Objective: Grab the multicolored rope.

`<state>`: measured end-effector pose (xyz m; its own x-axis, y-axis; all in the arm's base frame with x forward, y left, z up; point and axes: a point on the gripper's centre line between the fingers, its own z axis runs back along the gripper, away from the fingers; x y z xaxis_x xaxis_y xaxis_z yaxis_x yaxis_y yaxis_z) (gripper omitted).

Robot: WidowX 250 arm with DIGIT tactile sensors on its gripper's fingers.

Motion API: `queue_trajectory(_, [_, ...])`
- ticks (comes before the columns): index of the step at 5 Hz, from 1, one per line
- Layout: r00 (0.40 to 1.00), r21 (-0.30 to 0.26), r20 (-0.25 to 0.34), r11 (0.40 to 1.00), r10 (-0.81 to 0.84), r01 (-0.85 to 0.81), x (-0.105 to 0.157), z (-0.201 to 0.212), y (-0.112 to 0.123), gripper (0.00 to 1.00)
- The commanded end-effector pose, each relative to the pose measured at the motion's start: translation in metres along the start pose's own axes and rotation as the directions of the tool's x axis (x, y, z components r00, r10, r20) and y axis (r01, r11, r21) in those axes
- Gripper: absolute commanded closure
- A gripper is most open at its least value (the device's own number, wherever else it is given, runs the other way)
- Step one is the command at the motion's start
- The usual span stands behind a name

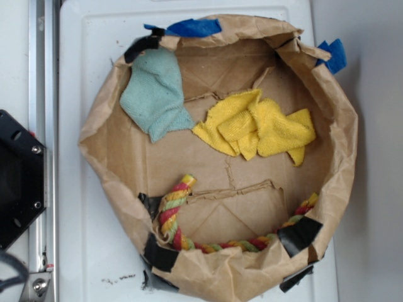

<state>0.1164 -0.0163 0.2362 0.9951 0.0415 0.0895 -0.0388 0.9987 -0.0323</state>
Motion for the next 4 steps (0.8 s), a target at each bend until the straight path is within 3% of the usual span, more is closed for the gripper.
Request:
queue_trajectory(1, [1.0,0.0,0.0,1.0,0.0,0.0,0.0,0.0,0.0,0.0])
queue_trajectory(3, [0.998,0.006,0.057,1.0,0.005,-0.006,0.068,-0.012,0.0,0.0])
queue_trajectory(4, [0.993,-0.026,0.073,0.995,-0.096,0.098,0.098,-0.025,-0.003,0.0])
